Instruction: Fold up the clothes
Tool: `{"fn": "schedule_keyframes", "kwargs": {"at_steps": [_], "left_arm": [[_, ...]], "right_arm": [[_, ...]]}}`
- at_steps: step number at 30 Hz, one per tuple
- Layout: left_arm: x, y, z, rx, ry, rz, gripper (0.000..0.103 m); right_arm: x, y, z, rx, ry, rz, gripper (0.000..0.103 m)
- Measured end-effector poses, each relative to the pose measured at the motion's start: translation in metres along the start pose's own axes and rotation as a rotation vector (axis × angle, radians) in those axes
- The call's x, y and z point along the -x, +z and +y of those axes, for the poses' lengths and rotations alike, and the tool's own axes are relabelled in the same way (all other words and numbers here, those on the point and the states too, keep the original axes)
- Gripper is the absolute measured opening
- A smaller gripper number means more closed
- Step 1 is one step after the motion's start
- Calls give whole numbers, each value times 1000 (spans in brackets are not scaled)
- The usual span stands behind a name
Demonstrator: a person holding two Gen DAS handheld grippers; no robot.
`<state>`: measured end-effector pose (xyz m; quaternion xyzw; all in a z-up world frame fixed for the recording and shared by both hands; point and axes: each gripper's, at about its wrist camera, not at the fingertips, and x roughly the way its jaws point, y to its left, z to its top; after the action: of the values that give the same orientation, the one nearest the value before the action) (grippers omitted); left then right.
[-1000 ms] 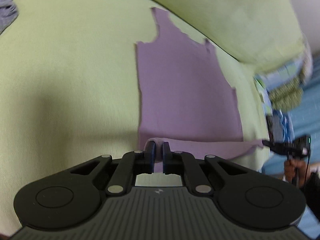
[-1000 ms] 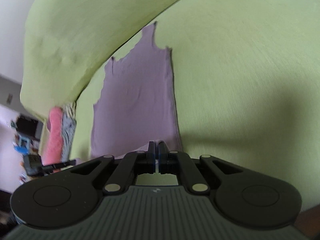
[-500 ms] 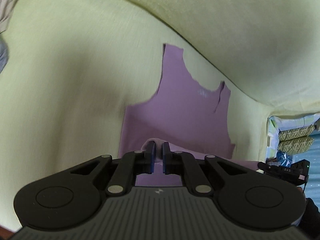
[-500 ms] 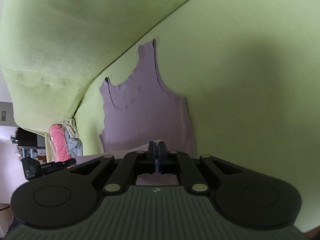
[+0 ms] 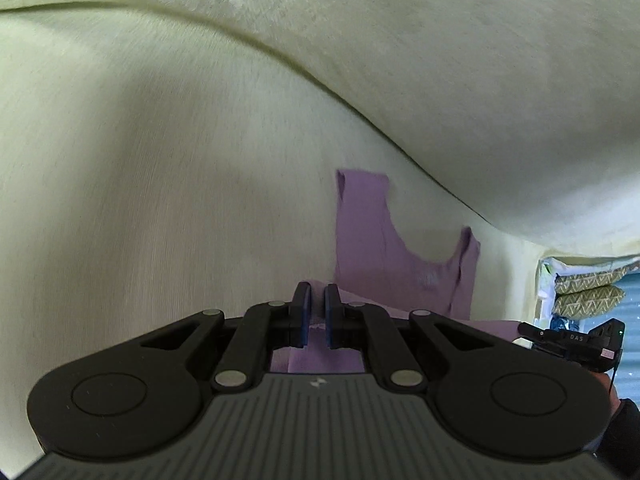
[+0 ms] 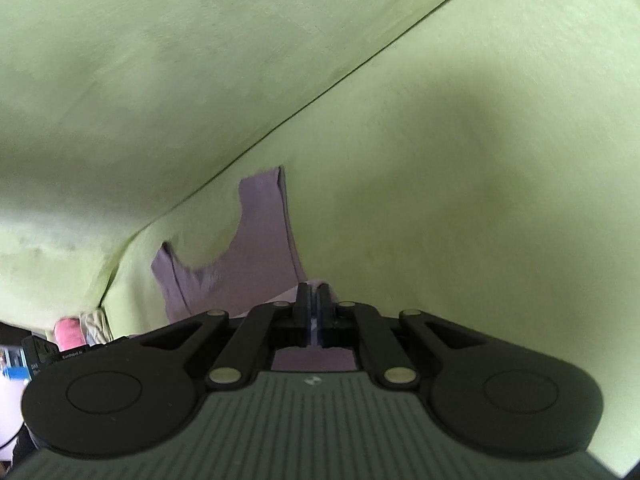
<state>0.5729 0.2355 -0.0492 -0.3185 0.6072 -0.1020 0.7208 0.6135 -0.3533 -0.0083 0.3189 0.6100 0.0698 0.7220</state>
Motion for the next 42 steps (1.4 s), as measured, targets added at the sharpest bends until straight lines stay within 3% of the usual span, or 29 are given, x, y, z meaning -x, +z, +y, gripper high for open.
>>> {"fn": "schedule_keyframes", "kwargs": {"at_steps": [11, 19, 22, 25, 27, 29, 32, 36, 38, 41, 42], "left_arm": [[-25, 28, 4, 52, 51, -33, 4], [-41, 39, 5, 66, 78, -39, 4], [-41, 41, 1, 42, 88, -84, 4], [-35, 40, -5, -2, 118, -164, 9], [-28, 39, -7, -54, 159, -213, 17], [-23, 32, -12, -112, 172, -226, 18], [-25, 18, -28, -282, 208, -201, 18], [-40, 1, -50, -561, 242, -136, 32], [-49, -5, -59, -717, 266, -111, 32], [-58, -6, -65, -871, 274, -86, 32], [-61, -5, -65, -900, 270, -80, 32]], "right_arm": [[-41, 59, -2, 28, 12, 42, 1], [-66, 74, -3, 29, 13, 53, 1], [-69, 74, -4, 35, 10, 45, 2], [-65, 74, -4, 46, 0, -19, 6], [-59, 75, -4, 57, -4, -84, 26], [-51, 75, 0, 84, -1, -142, 27], [-48, 69, 11, 163, 5, -137, 26], [-57, 42, 51, 517, -57, -73, 26], [-65, 29, 68, 714, -84, -53, 26], [-76, 13, 88, 975, -119, -23, 26], [-79, 13, 91, 1007, -125, -18, 26]]}}
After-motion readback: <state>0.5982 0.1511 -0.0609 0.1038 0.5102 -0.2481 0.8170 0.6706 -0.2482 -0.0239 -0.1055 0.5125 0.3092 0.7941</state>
